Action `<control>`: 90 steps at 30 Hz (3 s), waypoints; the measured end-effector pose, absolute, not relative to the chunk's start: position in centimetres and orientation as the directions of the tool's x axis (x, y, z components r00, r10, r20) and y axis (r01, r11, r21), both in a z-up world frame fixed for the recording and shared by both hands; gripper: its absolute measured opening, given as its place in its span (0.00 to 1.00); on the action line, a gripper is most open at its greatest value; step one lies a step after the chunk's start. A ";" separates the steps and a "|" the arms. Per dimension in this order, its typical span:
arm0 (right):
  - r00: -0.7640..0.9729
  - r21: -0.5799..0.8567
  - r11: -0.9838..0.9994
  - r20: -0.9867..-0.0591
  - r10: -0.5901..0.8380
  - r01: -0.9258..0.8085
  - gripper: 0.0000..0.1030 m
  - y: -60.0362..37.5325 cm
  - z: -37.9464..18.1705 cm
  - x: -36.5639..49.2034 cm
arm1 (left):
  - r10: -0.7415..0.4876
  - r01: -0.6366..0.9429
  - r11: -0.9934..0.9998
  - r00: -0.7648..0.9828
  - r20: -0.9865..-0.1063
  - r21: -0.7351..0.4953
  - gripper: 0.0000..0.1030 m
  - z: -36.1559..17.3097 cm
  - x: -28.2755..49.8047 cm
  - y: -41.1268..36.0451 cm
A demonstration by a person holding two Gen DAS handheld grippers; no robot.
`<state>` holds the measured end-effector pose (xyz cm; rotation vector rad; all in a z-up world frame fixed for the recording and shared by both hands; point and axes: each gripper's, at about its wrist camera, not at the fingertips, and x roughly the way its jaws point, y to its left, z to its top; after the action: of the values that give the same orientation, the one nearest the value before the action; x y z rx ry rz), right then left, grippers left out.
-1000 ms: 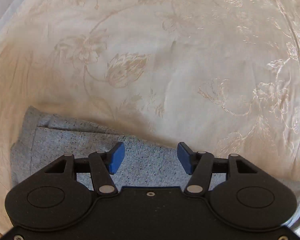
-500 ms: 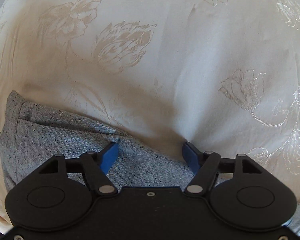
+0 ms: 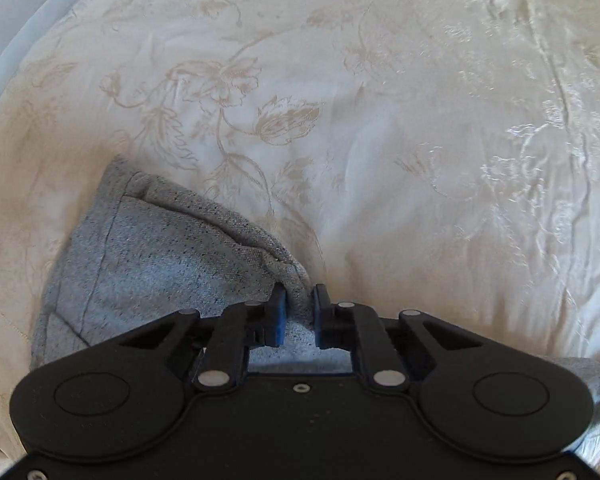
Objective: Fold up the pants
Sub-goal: 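Lift the held edge with both grippers and fold it over the pants, then lower the folded edge and open both grippers, then pinch the folded corner with the right gripper and straighten it, then release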
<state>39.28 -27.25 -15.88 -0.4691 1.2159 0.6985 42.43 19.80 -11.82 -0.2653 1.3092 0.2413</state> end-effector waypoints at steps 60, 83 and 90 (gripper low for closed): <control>0.268 -0.148 0.955 -0.960 -0.076 -0.257 0.03 -19.3 -18.1 10.4 | -0.103 -0.093 0.987 0.269 -0.957 -0.132 0.30 -14.0 17.2 26.4; 0.418 -0.301 0.944 -0.846 -0.330 0.135 0.29 -19.3 -16.2 16.0 | -0.010 0.200 0.979 0.171 -0.985 0.025 0.36 -20.2 20.9 16.0; 0.314 -0.446 0.889 -0.833 -0.455 0.105 0.30 -18.8 -21.3 21.1 | 0.018 0.150 0.988 0.176 -0.984 0.045 0.39 -20.6 20.1 16.4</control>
<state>21.14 -18.80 -21.32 -0.3365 1.2001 -0.3781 20.11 16.36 -20.61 0.1423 1.3920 -0.0940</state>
